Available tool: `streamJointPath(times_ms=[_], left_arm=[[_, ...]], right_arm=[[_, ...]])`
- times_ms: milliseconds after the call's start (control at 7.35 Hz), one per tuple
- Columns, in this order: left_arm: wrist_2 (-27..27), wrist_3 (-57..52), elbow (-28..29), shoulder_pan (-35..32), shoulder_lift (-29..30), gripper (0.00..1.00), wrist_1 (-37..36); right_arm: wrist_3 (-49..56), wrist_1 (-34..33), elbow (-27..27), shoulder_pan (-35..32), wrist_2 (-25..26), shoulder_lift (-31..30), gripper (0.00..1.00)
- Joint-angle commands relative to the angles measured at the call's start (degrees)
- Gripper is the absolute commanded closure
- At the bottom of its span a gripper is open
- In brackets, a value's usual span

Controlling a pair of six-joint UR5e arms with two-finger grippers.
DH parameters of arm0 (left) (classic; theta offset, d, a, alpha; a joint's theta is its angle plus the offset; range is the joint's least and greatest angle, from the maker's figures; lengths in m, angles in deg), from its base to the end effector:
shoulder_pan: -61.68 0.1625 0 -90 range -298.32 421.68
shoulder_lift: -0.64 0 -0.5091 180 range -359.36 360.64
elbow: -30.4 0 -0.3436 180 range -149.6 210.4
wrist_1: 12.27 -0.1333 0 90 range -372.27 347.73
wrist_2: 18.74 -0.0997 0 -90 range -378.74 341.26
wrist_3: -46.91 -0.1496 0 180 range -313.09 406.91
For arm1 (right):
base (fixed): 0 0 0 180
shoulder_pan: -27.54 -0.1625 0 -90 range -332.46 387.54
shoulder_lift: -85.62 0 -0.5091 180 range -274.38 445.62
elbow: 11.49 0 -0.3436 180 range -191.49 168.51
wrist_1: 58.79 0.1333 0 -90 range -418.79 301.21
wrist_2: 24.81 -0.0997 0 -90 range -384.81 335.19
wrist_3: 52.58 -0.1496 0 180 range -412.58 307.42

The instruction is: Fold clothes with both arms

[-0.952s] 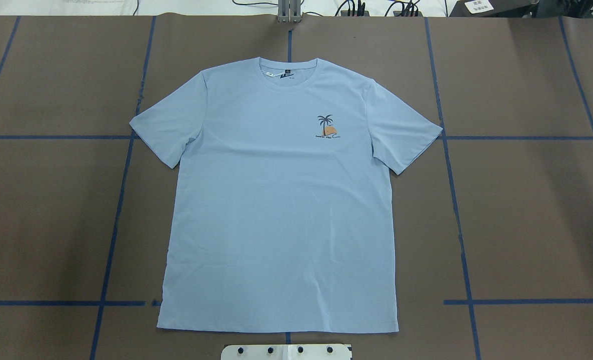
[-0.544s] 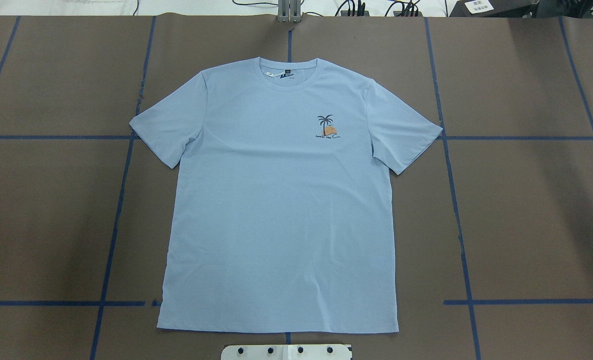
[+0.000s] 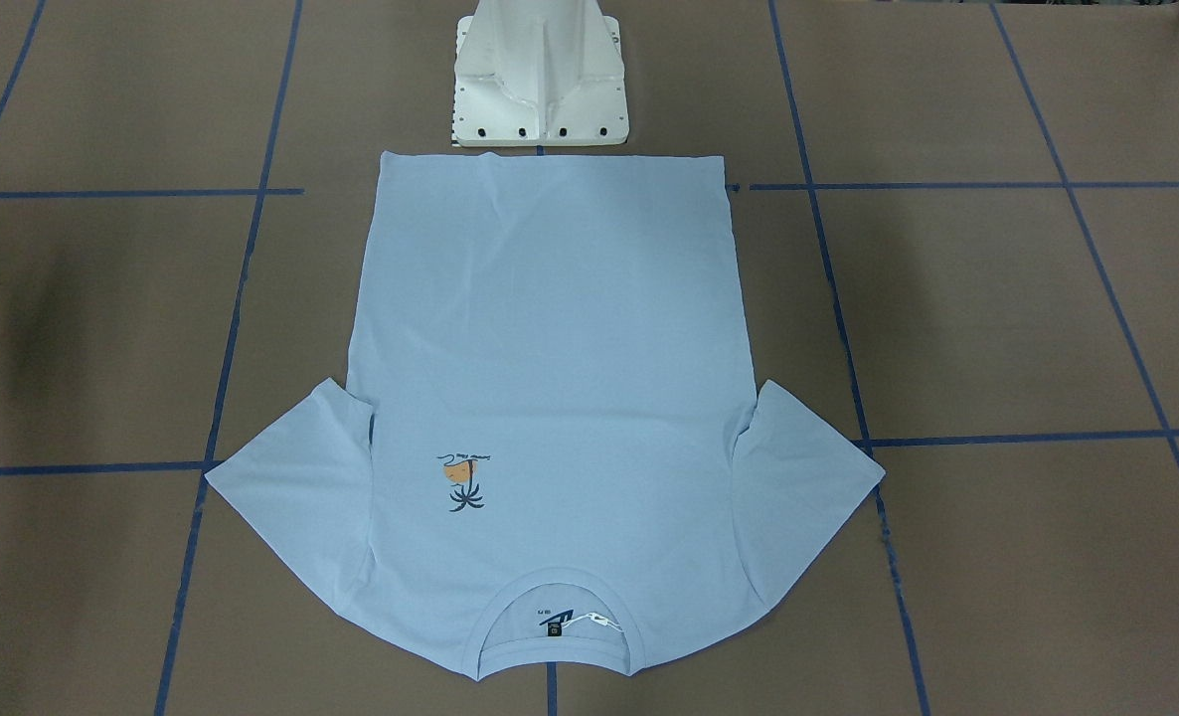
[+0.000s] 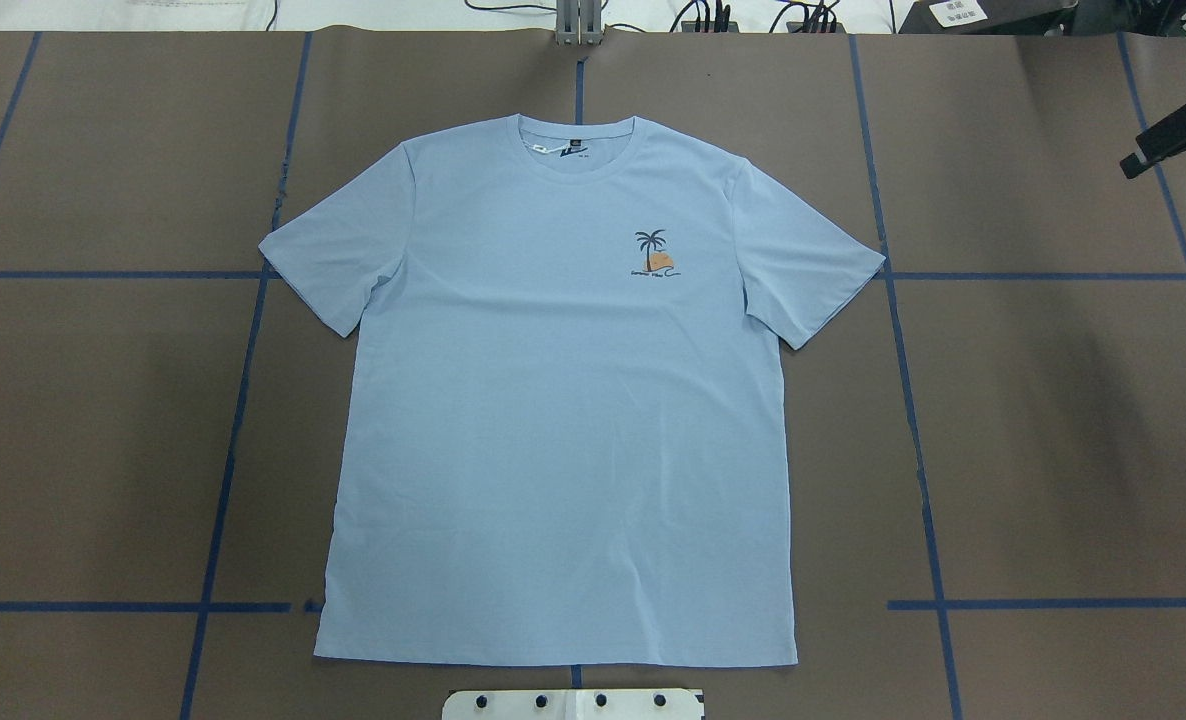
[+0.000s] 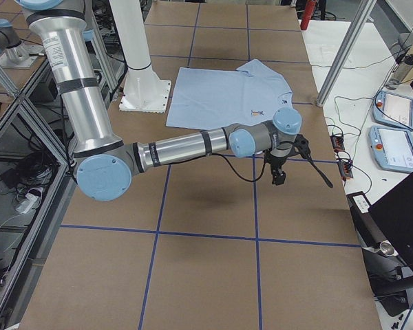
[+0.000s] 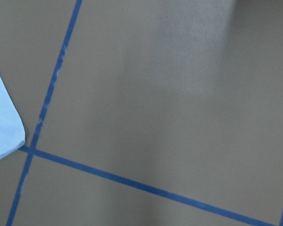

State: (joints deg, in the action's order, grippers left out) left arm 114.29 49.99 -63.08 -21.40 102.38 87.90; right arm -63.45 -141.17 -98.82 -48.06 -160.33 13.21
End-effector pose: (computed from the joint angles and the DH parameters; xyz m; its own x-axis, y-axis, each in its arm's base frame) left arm 0.0379 -0.5717 0.6268 0.6953 0.3298 -0.6386 -0.0716 0.9159 0.3950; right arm -0.1280 -0.6053 0.6179 0.6430 -0.2626 0.7195 0.1104 0.9614 0.2522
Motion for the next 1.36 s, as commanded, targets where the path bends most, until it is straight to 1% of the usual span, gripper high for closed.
streamJointPath(times_ms=[0, 136, 272, 408, 544, 680, 816, 952, 1088, 1224], left_arm=[[0.2, 1.7, 0.6, 2.5, 1.2, 0.0, 2.9], [0.1, 1.8, 0.8, 2.5, 1.2, 0.0, 3.8], [0.1, 4.1, 0.9, 3.1, 1.2, 0.0, 3.8], [0.1, 6.0, 0.8, 3.6, 1.2, 0.0, 3.8], [0.2, 6.1, 1.3, 3.6, 1.0, 0.0, 3.9], [0.2, 6.1, 1.2, 3.6, 0.9, 0.0, 4.0], [0.2, 6.0, 1.2, 3.6, 0.9, 0.0, 4.1], [0.2, 6.0, 1.2, 3.6, 0.9, 0.0, 4.1], [0.2, 6.0, 1.4, 3.6, 0.9, 0.0, 4.5], [0.2, 6.0, 2.3, 3.6, 0.8, 0.0, 6.1]], right_arm=[[-7.6, 16.3, 5.2, 8.1, 5.2, 3.0, 0.0], [-15.5, 26.7, 8.8, 11.1, 8.0, 2.3, 0.0], [-23.8, 34.7, 11.3, 14.6, 9.5, 2.4, 0.0], [-28.2, 37.2, 11.5, 17.1, 11.8, 2.6, 0.0], [-29.4, 36.7, 11.7, 20.0, 12.8, 3.1, 0.0], [-29.4, 35.4, 11.7, 21.5, 13.5, 3.6, 0.0], [-29.6, 30.6, 11.6, 21.8, 13.5, 5.2, 0.0], [-29.6, 29.0, 11.6, 22.7, 13.7, 5.5, 0.0], [-29.6, 28.9, 11.7, 23.8, 14.7, 5.9, 0.01], [-29.6, 28.8, 11.7, 25.0, 17.4, 6.2, 0.02]])
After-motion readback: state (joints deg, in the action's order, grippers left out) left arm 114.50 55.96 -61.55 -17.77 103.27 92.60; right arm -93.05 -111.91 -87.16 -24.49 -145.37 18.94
